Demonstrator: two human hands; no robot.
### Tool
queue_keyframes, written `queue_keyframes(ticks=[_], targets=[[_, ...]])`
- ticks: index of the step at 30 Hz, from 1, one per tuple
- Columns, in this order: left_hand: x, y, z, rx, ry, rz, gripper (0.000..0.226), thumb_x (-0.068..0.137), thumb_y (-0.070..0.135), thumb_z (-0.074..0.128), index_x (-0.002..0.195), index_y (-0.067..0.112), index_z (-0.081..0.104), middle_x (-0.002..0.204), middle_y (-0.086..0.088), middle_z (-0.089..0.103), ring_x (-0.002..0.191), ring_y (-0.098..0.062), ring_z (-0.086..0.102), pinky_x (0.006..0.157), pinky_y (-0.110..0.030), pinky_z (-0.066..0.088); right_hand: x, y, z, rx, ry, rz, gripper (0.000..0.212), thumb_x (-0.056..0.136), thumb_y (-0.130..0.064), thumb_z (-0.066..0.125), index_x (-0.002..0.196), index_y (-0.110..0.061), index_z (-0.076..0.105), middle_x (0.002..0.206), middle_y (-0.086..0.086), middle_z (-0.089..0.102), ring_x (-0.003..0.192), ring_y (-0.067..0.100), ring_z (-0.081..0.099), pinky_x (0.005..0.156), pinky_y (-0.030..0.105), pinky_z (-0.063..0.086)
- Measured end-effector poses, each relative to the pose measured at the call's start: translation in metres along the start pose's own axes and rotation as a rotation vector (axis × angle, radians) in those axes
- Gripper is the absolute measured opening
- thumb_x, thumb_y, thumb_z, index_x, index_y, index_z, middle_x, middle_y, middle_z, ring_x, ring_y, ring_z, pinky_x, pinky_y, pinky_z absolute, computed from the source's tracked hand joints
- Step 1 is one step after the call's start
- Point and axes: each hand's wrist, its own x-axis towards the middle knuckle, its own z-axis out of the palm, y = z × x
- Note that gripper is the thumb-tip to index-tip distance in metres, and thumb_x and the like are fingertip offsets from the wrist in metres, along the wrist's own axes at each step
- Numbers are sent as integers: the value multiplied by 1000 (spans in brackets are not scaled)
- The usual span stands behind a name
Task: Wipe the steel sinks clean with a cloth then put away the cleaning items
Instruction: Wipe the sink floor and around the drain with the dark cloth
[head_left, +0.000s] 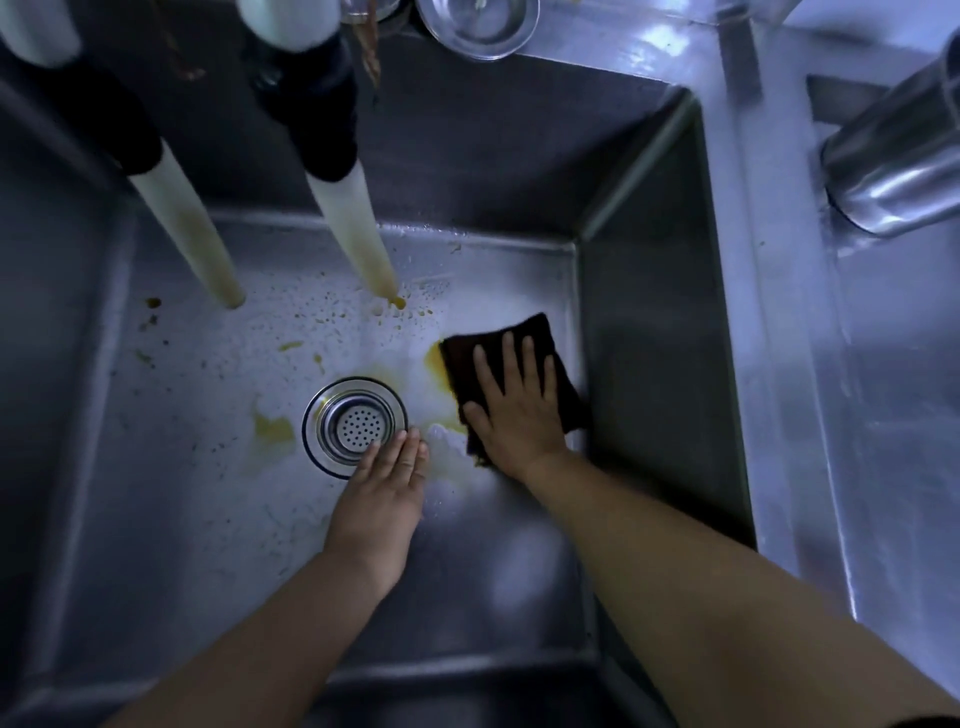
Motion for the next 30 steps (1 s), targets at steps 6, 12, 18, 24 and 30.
queue_keyframes(ticks=[6,12,18,24,30], targets=[[-10,-4,8,-31,52,-82,87,88,9,46,146,10,-18,155,-9,-23,143,-24,-21,110,-41,-20,-84,-19,25,-9,-132,-110,72,94,-54,22,142,-22,-22,145,15,-31,137,42,-23,104,57,-28],[-35,-28,10,-6,-11,-154,102,88,40,55,144,9,-24,153,-9,-28,143,-27,-20,112,-49,-14,-139,-36,32,-74,-149,-154,94,82,-65,35,150,-12,0,155,20,-2,143,39,3,111,54,7],[-59,-78,14,158,-162,-298,113,80,58,58,145,8,-21,155,-22,-16,142,-42,-11,107,-66,-3,-82,-29,30,15,-168,-32,81,91,-65,27,135,-32,-33,139,9,-44,126,34,-45,99,44,-35],[-58,-88,19,186,-170,-296,116,76,55,63,146,3,-14,152,-31,-4,139,-48,8,110,-61,6,0,-19,0,17,-99,108,81,90,-63,31,145,-31,-19,154,11,-27,139,31,-30,109,46,-20],[-55,-94,26,115,-185,-304,120,75,53,66,146,6,-18,153,-28,-13,141,-47,0,112,-59,9,71,-12,-32,-18,-44,99,75,93,-58,30,150,-27,-8,157,13,-16,142,33,-19,114,48,-10]])
